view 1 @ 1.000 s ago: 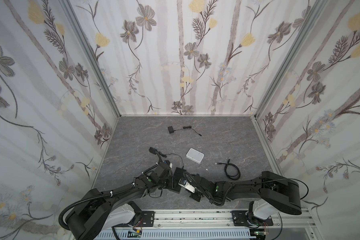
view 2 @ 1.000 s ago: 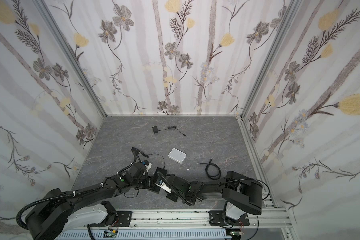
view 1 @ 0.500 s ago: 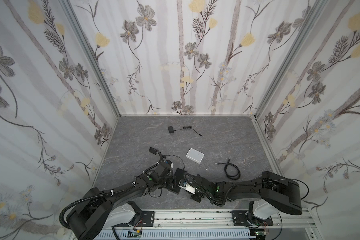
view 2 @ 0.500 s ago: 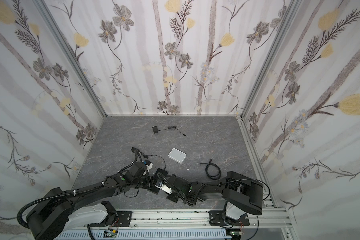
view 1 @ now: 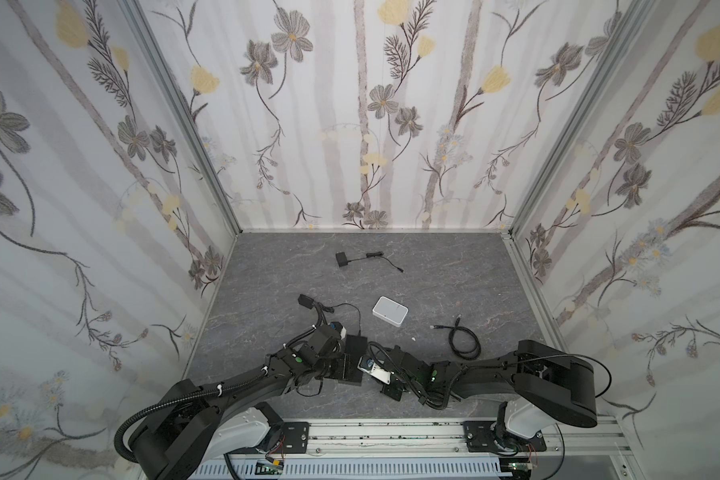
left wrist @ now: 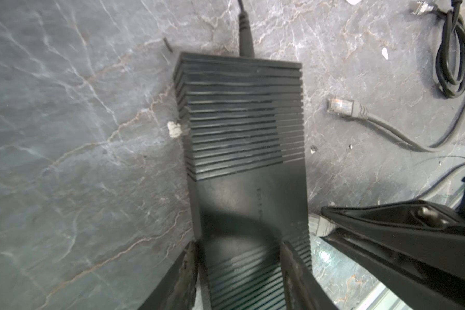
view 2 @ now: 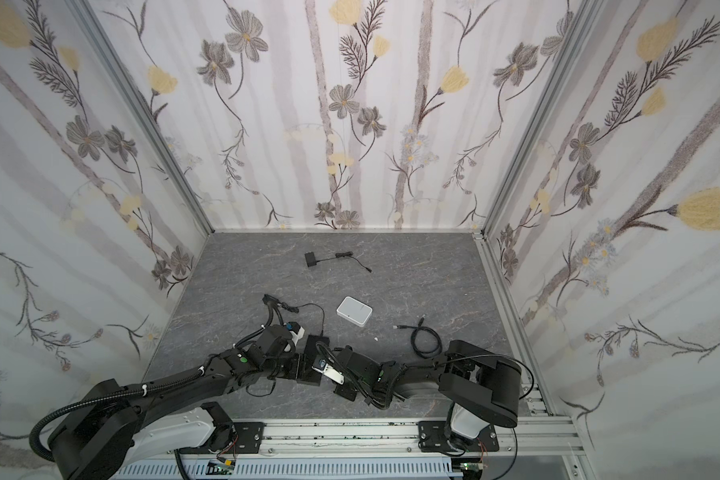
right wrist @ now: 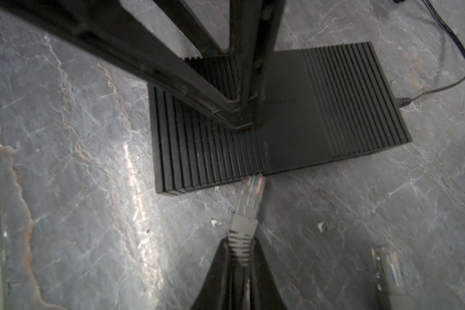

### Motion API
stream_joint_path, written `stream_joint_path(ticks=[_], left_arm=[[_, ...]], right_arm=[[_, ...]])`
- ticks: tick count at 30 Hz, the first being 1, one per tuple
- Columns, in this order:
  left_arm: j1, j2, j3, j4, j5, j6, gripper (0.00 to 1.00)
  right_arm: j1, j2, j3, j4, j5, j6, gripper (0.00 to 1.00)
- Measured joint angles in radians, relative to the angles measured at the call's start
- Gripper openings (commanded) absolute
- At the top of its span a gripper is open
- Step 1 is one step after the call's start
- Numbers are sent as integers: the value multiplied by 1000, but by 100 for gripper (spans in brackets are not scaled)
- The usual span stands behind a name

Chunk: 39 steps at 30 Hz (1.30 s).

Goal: Insert the plug into the switch port

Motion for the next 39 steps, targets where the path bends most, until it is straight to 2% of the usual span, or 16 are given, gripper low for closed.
stream_joint_path(ticks=[11, 26, 39], left_arm=[[0, 18, 45, -62, 5, 56, 56], [4, 89, 75, -27, 20, 85, 54], [5, -43, -45, 32, 18, 9, 52]], right_arm=[[2, -26, -27, 23, -16, -35, 13], [3, -2, -13, 19, -36, -23, 13], [-7, 14, 14, 12, -35, 21, 14]])
